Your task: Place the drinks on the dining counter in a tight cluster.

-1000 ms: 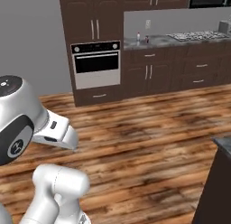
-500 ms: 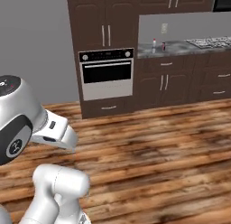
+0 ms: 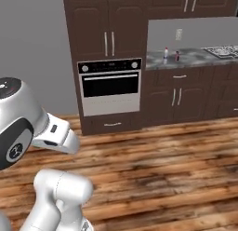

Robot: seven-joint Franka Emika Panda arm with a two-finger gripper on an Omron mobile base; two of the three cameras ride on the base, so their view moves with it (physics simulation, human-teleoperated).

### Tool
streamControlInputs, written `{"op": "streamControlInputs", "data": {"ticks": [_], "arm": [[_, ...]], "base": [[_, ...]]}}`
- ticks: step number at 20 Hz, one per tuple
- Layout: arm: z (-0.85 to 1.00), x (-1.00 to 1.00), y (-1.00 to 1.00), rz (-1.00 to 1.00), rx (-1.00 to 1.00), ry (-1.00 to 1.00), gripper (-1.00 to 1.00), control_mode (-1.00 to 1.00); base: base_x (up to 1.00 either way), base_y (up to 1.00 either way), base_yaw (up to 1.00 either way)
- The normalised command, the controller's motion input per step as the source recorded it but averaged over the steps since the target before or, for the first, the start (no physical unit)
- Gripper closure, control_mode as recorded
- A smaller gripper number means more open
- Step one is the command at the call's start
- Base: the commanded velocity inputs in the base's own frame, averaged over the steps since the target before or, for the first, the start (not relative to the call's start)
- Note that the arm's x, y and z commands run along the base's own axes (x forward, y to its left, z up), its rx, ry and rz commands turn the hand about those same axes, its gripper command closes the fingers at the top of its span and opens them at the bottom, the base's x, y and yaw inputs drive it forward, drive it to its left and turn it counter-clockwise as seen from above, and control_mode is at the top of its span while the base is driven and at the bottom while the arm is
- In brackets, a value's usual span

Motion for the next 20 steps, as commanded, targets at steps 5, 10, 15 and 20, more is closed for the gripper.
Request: {"op": "streamControlInputs", "data": {"ticks": [5, 10, 15, 20], "arm": [[0.00, 0.00, 0.00, 0.00, 0.00, 0.00, -1.00, 1.00], [0.00, 0.00, 0.00, 0.00, 0.00, 0.00, -1.00, 1.00], [0.00, 0.00, 0.00, 0.00, 0.00, 0.00, -1.00, 1.00], [0.00, 0.00, 0.00, 0.00, 0.00, 0.00, -1.00, 1.00]], "base": [[0.90, -0.35, 0.18], [1.00, -0.59, 0.27], [1.00, -0.90, 0.33], [0.99, -1.00, 0.26]]}}
